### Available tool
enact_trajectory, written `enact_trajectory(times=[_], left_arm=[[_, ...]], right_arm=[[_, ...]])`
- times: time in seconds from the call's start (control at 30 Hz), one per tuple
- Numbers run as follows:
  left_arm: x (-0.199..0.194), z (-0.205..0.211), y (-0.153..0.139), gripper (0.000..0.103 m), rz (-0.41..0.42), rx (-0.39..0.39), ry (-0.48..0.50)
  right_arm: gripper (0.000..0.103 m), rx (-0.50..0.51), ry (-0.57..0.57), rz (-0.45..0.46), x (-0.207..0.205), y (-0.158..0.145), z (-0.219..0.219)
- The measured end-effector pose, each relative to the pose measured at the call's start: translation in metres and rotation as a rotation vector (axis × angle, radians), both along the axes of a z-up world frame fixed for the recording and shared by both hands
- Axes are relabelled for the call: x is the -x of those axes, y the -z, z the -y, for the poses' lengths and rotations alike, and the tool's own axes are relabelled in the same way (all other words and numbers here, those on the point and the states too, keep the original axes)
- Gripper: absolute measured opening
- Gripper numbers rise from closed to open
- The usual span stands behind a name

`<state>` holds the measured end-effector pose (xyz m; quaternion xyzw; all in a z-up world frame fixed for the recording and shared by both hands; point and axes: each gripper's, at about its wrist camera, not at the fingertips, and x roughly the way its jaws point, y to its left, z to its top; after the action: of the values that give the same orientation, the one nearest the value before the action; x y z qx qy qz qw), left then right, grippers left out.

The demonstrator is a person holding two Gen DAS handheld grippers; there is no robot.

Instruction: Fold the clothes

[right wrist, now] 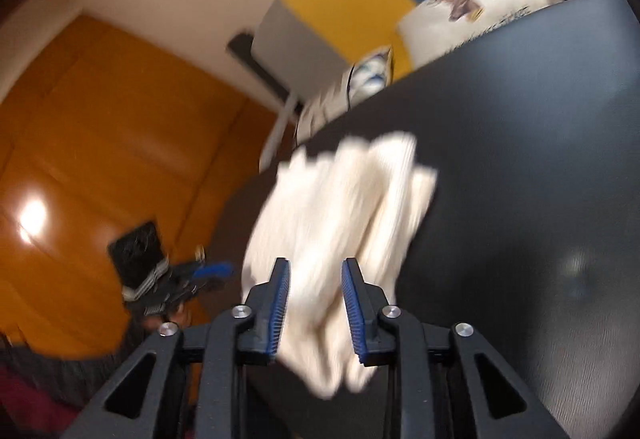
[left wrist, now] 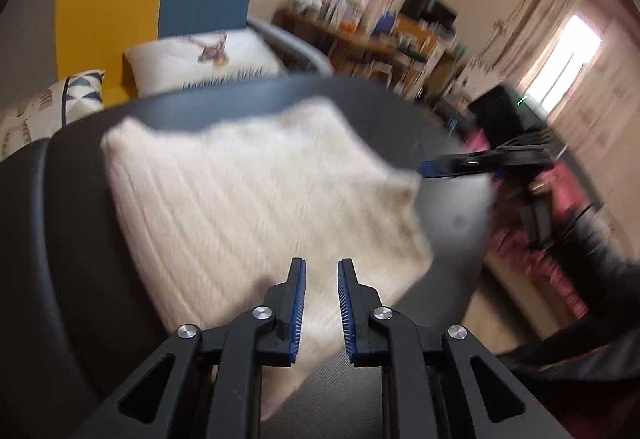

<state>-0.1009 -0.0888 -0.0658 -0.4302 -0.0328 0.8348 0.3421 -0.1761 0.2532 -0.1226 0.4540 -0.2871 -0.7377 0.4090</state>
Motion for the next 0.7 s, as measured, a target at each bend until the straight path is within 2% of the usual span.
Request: enact_trajectory(times=[0.07,0.1,0.23,0.33,0.43,0.57,0.6,0.63,0.7], left_arm=[[0.013,0.001,-0.01,0.019,-0.019,-0.024,-0.023],[0.02,0.0,-0.009,0.019,-0.024,-0.011,-0.047],[0.036,-0.003,0.005,0.019,-0.007,0.038,-0.059],[0.037,-0.011,0.02,0.019,-0.002,0.082,-0.048],[0.032,-0.013,0.028,0.019,0.004,0.096,-0.033],[0.03,-0.013,0.033,0.019,0.011,0.097,-0.025],[0.031,-0.014,0.033,0.019,0.011,0.094,-0.026],[0.031,-0.014,0.032,0.019,0.01,0.091,-0.028],[0.031,-0.015,0.029,0.019,-0.006,0.098,-0.022]], right_arm=[[0.033,0.047,0.013,0.064,0.028,0.014,0.015],[0.033,0.066,0.017,0.104,0.036,0.025,0.024],[0.033,0.095,0.013,0.171,0.071,0.05,0.048],[0.036,0.158,0.006,0.166,0.083,0.047,0.042],[0.04,0.154,-0.015,0.145,0.085,0.048,0.053],[0.038,0.0,-0.043,0.14,0.089,0.041,0.072],[0.031,-0.051,-0.041,0.129,0.088,0.038,0.078],[0.014,-0.133,-0.033,0.1,0.089,0.035,0.086],[0.01,-0.206,-0.042,0.004,0.074,0.013,0.09]])
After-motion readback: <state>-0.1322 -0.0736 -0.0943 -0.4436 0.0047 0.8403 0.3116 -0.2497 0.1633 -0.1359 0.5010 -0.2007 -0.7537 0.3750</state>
